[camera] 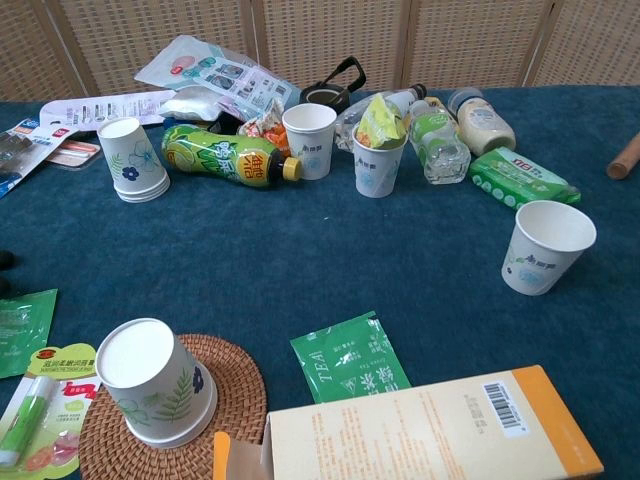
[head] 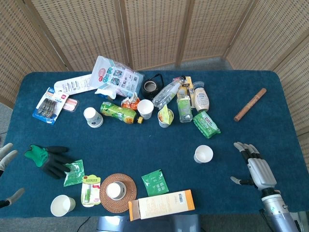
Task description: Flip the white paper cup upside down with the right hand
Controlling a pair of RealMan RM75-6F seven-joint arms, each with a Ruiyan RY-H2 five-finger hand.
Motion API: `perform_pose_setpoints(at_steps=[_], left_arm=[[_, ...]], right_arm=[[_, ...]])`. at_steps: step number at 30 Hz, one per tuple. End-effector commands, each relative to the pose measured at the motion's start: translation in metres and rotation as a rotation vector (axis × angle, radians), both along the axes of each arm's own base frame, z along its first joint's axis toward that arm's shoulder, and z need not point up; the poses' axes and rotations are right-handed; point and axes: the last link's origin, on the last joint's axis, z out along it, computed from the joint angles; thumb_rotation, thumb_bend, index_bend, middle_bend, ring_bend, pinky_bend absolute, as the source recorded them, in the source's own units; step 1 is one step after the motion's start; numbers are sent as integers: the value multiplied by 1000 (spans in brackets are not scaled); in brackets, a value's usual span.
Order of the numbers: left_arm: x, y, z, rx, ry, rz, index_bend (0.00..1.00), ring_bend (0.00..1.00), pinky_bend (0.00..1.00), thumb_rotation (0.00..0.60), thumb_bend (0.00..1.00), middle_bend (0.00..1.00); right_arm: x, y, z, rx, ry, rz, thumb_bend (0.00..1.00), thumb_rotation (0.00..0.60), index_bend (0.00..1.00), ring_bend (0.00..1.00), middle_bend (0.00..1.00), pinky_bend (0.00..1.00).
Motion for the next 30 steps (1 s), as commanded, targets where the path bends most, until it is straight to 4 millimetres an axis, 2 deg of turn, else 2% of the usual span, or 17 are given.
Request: perform_pose_setpoints(at_steps=[1,9,18,30], left_arm=[[0,0,0,0,-1,0,0,0,0,600,273,0],[-1,0,0,-2,1,4,0,0,0,600,272,0],[-1,1,-1,-5,5,7,0,0,0,600,273,0],[-1,1,-3,-10,8,7,0,0,0,600,271,0]], right_arm=[[-1,-14,-11,14,-16,-16,0,600,29,0,0,0],[0,-32,-37,47,-19,-39,0,600,29,0,0,0],[9,-44,-52,78,-76,-51,0,600,40,0,0,0],[22,-52,-61,90,-147,-50,0,600,197,0,0,0]])
